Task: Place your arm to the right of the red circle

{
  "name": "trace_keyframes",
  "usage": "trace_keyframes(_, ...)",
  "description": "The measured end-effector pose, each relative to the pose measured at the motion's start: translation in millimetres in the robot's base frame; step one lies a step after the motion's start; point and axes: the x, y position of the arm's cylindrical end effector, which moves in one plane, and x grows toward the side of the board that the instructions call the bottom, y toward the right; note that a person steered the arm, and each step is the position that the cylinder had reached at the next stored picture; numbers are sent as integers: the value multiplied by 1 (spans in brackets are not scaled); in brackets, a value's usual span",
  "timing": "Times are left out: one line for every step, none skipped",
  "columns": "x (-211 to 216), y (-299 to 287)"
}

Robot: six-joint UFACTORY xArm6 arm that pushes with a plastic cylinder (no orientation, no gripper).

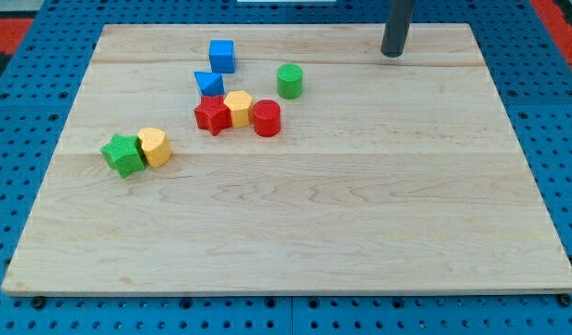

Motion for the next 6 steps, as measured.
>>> trace_keyframes(0,1)
trace_keyframes(0,1)
trace_keyframes(19,-10)
trace_keyframes(79,-12)
trace_keyframes(142,-4)
trace_keyframes(151,-52)
